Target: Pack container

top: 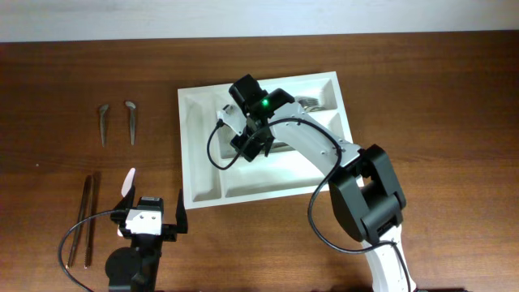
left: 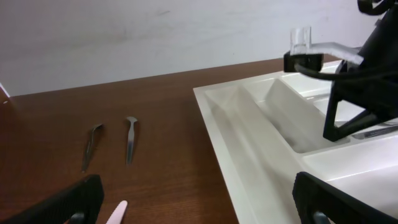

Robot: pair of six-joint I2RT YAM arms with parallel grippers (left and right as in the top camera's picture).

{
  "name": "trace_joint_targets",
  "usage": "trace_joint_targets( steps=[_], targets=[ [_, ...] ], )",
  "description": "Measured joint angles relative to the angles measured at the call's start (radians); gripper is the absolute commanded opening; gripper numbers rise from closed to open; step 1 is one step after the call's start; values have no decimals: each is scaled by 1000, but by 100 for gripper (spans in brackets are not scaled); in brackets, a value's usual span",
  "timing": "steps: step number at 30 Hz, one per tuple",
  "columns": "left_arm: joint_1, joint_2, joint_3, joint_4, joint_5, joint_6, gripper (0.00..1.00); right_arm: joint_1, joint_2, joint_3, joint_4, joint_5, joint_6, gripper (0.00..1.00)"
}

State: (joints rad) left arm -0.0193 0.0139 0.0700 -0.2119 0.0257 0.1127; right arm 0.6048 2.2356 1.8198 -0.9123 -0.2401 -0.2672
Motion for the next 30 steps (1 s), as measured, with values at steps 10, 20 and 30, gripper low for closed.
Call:
trace_joint_targets(
  steps=[10,20,30],
  targets=[
    [0,0,0,0,0,0,99,0,4,0,1,31,1,4],
    [0,0,0,0,0,0,99,0,4,3,2,53,5,4],
    [0,0,0,0,0,0,99,0,4,25,-2,94,5,4]
  ],
)
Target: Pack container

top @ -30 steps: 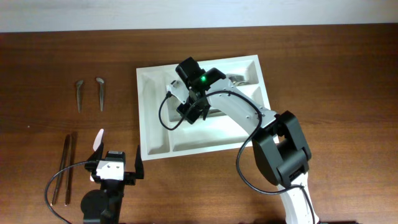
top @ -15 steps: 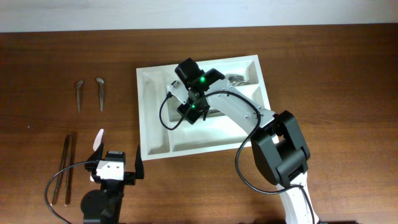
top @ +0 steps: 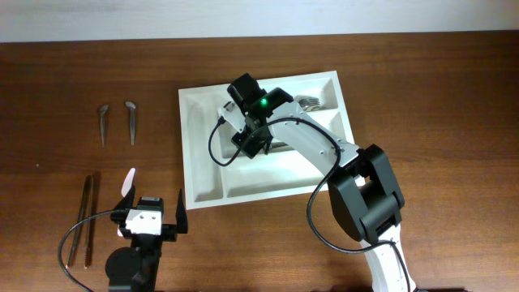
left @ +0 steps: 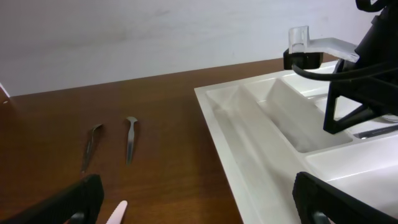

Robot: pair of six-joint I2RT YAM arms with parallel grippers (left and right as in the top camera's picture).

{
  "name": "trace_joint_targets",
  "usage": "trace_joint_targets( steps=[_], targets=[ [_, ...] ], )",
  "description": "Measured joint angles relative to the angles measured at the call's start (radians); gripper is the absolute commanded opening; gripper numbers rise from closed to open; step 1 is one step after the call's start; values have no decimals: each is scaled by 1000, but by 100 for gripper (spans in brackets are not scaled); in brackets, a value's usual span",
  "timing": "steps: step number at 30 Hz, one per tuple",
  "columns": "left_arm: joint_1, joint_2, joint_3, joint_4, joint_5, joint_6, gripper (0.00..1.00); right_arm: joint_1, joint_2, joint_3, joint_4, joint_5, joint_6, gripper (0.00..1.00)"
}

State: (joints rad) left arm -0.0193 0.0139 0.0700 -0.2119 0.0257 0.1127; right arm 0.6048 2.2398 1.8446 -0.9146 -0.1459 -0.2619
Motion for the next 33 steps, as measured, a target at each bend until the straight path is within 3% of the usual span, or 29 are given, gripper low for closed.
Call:
trace_joint_targets(
  steps=[33],
  targets=[
    [0,0,0,0,0,0,99,-80,0,37,-42,18,0,4]
  ],
)
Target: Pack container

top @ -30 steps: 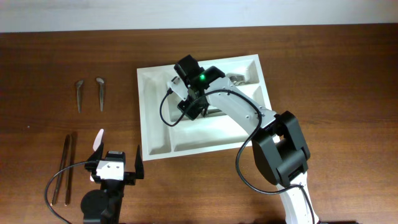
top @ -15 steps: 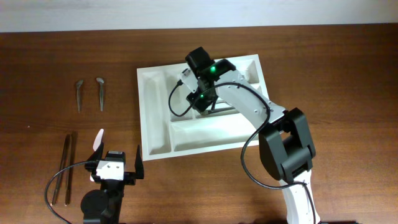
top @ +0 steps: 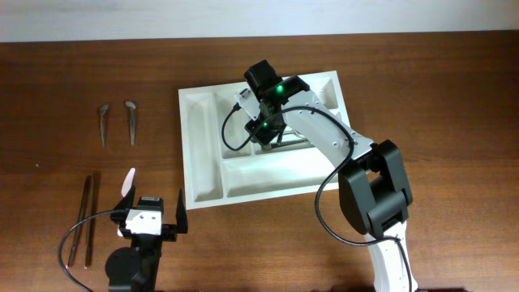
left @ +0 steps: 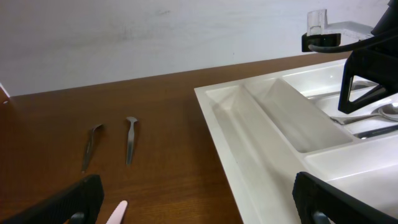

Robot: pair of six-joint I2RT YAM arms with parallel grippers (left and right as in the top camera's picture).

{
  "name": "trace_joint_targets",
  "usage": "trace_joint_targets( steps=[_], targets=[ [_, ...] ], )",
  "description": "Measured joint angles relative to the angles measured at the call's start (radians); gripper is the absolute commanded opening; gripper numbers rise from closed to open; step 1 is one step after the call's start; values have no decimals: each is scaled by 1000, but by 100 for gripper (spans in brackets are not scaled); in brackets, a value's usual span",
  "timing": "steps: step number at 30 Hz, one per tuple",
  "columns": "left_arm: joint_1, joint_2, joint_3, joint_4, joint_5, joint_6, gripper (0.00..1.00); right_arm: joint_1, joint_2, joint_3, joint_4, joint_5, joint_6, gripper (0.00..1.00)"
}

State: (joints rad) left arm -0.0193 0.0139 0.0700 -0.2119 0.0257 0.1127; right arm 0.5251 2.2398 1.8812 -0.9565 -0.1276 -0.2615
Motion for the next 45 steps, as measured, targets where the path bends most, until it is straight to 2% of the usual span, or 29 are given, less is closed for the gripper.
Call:
trace_joint_targets(
  steps=[45],
  targets=[
    [0,0,0,0,0,0,99,-5,23,0,-24,8,1,4]
  ],
)
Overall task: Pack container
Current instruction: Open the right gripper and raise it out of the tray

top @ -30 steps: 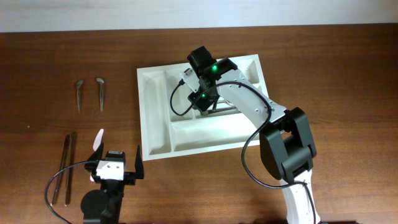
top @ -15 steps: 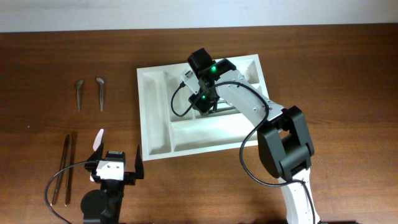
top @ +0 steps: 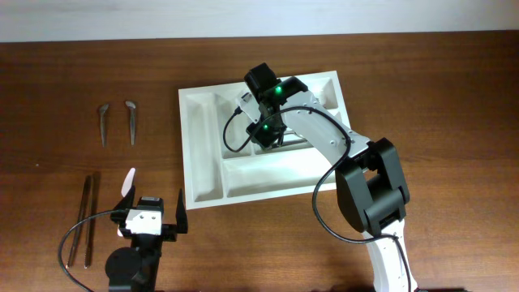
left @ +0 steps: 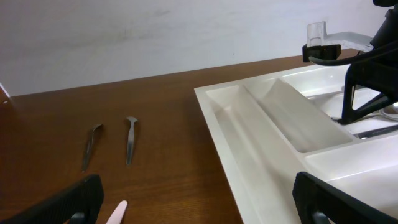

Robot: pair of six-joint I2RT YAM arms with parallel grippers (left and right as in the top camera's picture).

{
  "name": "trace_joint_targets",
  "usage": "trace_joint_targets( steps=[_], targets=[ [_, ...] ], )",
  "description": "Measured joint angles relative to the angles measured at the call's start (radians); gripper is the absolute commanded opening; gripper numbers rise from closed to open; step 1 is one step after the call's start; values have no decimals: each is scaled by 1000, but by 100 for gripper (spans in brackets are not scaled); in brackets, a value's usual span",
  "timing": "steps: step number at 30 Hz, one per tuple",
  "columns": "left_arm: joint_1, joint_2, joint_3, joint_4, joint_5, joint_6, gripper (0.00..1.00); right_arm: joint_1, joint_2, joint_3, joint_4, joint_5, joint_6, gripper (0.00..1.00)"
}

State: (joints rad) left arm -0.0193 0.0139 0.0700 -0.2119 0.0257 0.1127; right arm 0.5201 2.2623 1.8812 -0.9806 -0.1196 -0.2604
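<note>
A white compartment tray (top: 191,154) lies mid-table, seen also in the left wrist view as the tray (left: 249,149). My right gripper (top: 263,130) reaches down into its middle compartment, just above a spoon (left: 367,116) and other cutlery (top: 290,144) lying there; whether its jaws are open or shut is hidden. Forks (top: 315,101) fill the far right compartment. Two small spoons (top: 117,122) lie on the table at the far left. My left gripper (top: 154,221) rests open at the near edge, holding nothing.
Two dark chopsticks (top: 87,217) lie at the near left. A pink-white utensil (top: 128,180) lies just ahead of the left gripper, its tip (left: 117,213) showing between the fingers. The tray's long left compartment (left: 239,134) holds nothing.
My right gripper has shifted only slightly and sits a little lower over the cutlery in the middle compartment. The left gripper and the loose items on the table have not moved.
My right gripper first hung over the tray's left-middle part and stayed there a second later. Then it stood further right, over the middle compartment where a spoon lies, and it remains there now. The left arm has stayed still and open throughout.
</note>
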Motion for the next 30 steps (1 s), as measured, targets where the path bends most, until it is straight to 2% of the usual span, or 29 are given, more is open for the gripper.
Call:
trace_joint_targets(
  steps=[30],
  targets=[
    [0,0,0,0,0,0,99,-52,0,-30,-11,19,-1,4]
  ],
)
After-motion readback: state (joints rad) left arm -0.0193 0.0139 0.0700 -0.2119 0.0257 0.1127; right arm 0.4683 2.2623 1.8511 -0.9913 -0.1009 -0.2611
